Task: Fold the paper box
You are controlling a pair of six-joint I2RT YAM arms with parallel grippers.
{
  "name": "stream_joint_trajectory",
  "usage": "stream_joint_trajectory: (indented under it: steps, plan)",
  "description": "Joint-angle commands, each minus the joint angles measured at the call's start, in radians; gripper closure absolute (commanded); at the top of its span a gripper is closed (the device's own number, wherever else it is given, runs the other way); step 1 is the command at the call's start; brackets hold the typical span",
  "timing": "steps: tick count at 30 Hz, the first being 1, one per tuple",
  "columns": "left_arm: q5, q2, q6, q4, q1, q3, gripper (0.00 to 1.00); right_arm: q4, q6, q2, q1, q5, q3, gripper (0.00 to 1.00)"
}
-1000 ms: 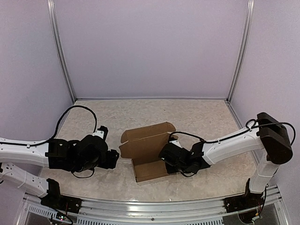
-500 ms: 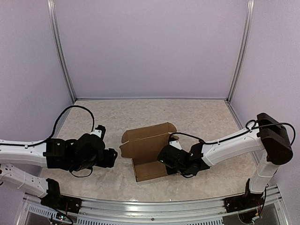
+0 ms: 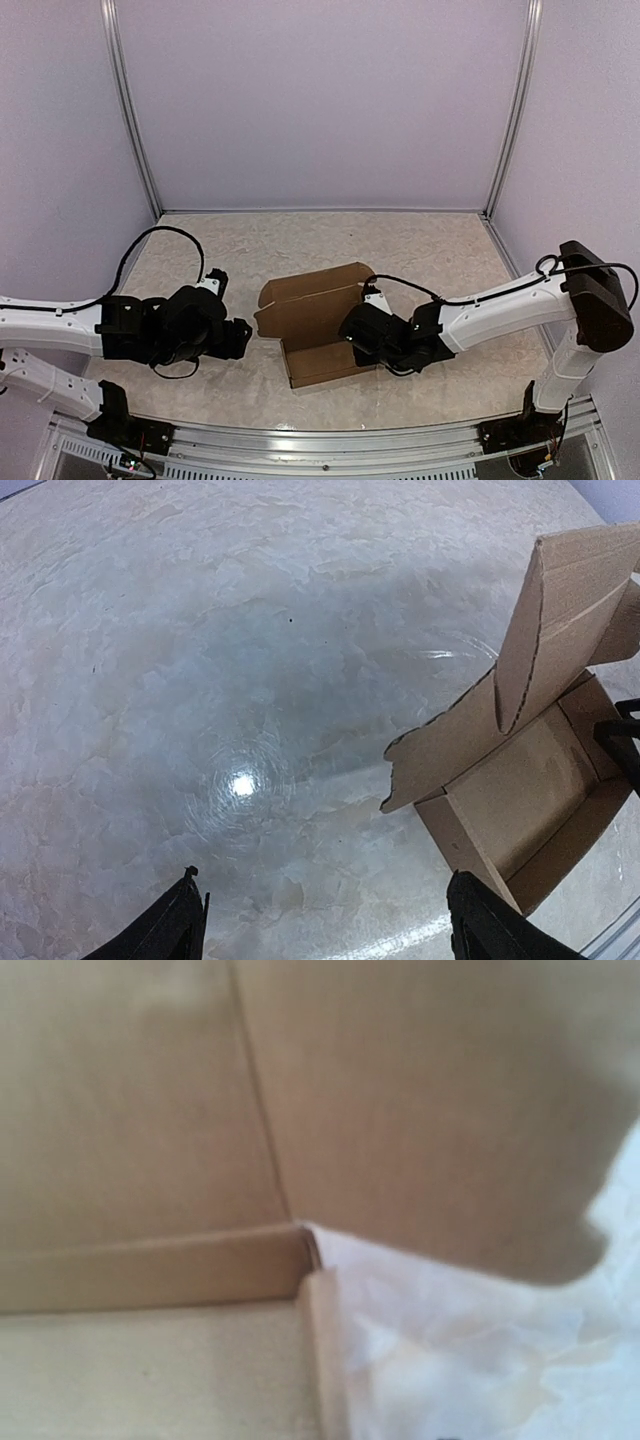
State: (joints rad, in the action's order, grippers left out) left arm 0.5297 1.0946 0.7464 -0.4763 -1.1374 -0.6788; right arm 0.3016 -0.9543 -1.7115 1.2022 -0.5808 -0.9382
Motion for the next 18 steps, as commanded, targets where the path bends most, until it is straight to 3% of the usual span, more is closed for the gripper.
stream_joint_trajectory:
  steps: [1, 10, 18]
  plan:
    - [-0.006, 0.015, -0.013, 0.013, 0.008, -0.011, 0.2, -0.02, -0.004, 0.055, 0.008, -0.031, 0.014, 0.51]
    - [-0.005, 0.002, -0.044, -0.006, 0.008, -0.022, 0.19, -0.008, 0.057, 0.186, 0.007, -0.042, 0.055, 0.39]
    - [-0.077, -0.057, -0.188, 0.085, 0.025, 0.016, 0.17, -0.032, 0.288, 0.371, -0.044, 0.078, 0.129, 0.25]
